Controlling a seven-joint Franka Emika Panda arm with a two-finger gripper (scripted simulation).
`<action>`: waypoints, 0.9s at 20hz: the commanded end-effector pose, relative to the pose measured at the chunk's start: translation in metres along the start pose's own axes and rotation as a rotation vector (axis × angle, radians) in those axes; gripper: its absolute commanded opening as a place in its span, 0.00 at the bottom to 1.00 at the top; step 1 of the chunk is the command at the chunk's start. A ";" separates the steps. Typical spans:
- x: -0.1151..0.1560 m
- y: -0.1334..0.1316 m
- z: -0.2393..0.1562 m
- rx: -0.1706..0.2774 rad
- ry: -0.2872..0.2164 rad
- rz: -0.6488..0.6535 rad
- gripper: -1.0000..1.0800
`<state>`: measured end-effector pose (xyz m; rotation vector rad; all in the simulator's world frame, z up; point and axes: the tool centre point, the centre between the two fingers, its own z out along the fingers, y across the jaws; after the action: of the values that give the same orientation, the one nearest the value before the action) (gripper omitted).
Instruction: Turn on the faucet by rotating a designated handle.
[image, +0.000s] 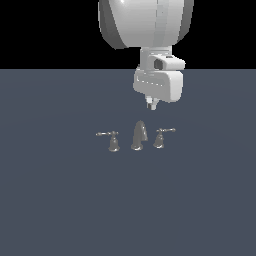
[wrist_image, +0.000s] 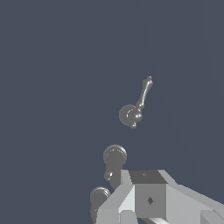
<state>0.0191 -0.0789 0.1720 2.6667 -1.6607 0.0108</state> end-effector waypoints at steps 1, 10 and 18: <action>0.016 -0.005 0.018 -0.001 0.001 0.060 0.00; 0.064 -0.012 0.071 -0.005 -0.001 0.239 0.00; 0.086 -0.013 0.094 -0.005 -0.004 0.318 0.00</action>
<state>0.0675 -0.1481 0.0815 2.3800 -2.0477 0.0006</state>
